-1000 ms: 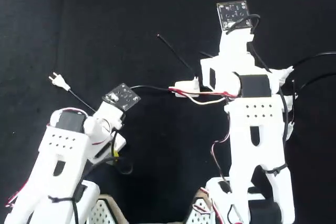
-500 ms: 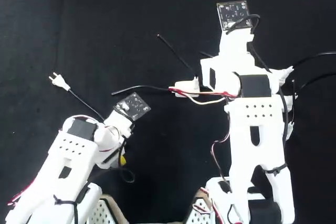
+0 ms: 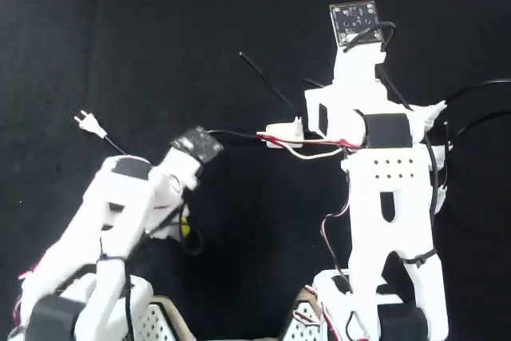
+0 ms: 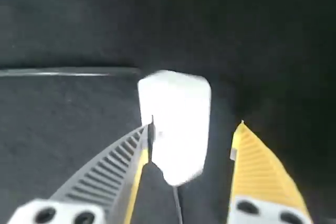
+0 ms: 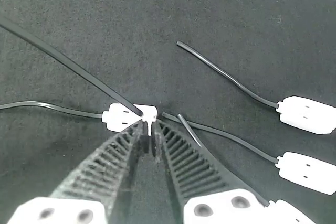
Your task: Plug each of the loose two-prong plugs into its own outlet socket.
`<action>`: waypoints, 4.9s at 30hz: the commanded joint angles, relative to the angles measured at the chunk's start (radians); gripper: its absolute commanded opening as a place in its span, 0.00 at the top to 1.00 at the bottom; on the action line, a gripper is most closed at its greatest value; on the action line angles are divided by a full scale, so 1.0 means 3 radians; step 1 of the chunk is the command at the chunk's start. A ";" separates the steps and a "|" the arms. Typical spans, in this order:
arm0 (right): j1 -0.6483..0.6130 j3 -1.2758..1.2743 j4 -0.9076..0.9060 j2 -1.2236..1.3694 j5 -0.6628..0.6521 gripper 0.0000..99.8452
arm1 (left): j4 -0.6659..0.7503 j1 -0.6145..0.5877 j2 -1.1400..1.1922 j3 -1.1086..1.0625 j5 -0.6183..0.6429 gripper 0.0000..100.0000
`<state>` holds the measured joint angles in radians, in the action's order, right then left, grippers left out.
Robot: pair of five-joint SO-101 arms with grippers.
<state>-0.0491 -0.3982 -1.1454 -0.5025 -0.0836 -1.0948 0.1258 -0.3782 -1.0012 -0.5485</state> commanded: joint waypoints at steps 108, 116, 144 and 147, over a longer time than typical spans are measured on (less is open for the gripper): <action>-0.0051 -0.0023 0.0046 -0.0110 0.0010 0.98 | 0.0440 -0.0713 -0.0051 -0.0003 -0.0414 0.79; -0.0051 -0.0023 0.0051 -0.0110 0.0010 0.98 | 0.0297 -0.0821 0.0486 0.0407 -0.0378 0.85; -0.0051 -0.0018 0.0061 -0.0090 0.0005 0.98 | -0.0107 0.0074 -0.0568 -0.0279 -0.0261 0.97; -0.0051 -0.0018 0.0061 -0.0095 0.0010 0.98 | 0.0077 0.0079 -0.0384 -0.0330 -0.0261 0.97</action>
<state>-0.0491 -0.4104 -1.1454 -0.5025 -0.0836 -1.1132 0.1350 -0.5224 -1.0948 -0.6391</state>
